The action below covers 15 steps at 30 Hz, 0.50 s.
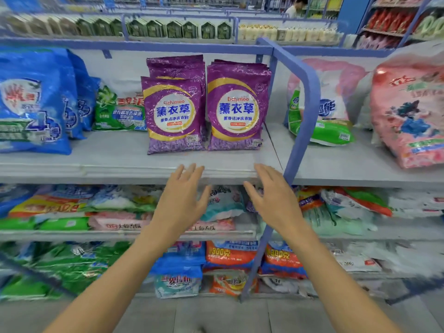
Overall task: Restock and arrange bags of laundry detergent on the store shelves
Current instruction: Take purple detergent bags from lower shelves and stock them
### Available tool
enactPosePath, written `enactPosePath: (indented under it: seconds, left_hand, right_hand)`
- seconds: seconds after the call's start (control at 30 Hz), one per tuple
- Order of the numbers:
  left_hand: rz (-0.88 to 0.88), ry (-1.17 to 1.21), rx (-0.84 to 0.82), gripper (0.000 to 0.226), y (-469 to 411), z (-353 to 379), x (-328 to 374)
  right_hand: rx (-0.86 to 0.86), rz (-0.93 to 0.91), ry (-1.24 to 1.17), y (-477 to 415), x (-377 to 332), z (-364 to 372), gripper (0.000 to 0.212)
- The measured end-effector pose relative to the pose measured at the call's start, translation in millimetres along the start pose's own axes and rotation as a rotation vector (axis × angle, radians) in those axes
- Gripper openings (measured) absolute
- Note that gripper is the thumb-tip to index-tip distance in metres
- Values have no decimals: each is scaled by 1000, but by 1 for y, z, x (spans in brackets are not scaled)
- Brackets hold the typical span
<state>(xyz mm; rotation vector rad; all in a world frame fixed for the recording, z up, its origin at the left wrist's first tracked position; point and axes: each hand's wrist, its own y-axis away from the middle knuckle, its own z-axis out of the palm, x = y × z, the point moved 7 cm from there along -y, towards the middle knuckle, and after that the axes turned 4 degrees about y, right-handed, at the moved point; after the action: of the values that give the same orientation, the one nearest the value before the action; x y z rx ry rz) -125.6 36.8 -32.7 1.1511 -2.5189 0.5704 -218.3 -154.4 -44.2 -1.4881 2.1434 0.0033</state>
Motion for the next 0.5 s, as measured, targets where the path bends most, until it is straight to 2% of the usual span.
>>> enactPosePath:
  seconds: [0.27,0.5]
  left_hand:
    - [-97,-105,-15,63,77,21,3]
    - [-53,-68,-77,60,108,42,14]
  right_hand:
    - [-17,-18,12,76,16,5,61]
    - [-53,64,17,117,43,8,62]
